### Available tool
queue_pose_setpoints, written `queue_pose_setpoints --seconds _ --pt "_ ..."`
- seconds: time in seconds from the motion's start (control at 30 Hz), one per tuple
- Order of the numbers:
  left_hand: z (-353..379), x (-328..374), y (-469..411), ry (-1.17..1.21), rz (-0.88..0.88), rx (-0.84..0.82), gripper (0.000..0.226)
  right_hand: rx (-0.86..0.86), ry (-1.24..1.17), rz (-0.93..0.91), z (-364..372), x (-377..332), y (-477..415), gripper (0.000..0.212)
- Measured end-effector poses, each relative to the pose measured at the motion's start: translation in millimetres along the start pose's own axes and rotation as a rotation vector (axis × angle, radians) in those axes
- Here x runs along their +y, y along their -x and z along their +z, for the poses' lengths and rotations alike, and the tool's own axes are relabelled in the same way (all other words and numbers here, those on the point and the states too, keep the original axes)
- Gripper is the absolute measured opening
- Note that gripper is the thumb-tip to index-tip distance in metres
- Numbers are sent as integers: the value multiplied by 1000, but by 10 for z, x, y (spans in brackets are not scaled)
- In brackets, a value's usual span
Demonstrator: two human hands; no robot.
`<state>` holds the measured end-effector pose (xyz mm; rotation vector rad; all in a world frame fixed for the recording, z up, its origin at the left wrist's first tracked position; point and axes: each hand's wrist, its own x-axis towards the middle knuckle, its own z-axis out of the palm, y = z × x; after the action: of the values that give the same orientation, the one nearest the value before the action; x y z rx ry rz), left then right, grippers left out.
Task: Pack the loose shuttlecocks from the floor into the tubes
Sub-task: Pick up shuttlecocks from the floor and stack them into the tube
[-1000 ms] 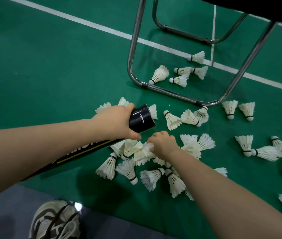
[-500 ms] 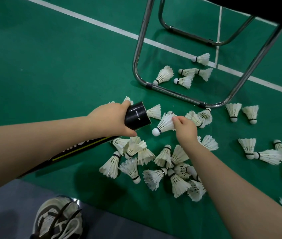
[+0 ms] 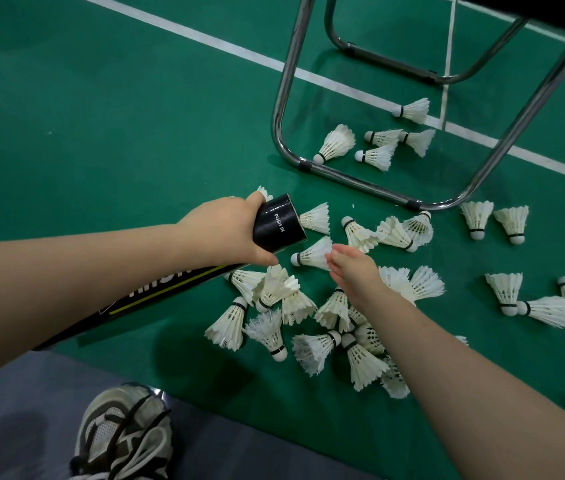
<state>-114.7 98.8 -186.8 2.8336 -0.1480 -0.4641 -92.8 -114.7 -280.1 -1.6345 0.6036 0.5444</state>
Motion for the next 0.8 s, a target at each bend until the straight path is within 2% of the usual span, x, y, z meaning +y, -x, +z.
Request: queue_pose_setpoints --seconds 0.07,0.17,0.2,0.27,0.33,0.43,0.6,0.8 --pt "-1 -9 2 0 1 -2 72 79 237 -96 32 27 14 37" --pt "-9 -20 6 -1 0 -4 72 148 717 -358 74 77 97 33" --pt "-13 -23 7 -2 -1 -4 72 133 865 -434 97 96 138 30" --pt "-21 -26 12 -2 0 -3 71 13 1041 -457 155 109 232 22" --pt "-28 -29 18 -1 4 -1 71 -143 1134 -379 194 100 335 13" --pt "-29 -35 24 0 5 6 72 -297 1187 -341 215 112 507 11" --pt "-18 -27 33 8 12 8 72 -523 1357 -512 353 278 671 30" --pt "-11 -23 58 4 19 7 73 -563 1513 -529 524 345 641 44"
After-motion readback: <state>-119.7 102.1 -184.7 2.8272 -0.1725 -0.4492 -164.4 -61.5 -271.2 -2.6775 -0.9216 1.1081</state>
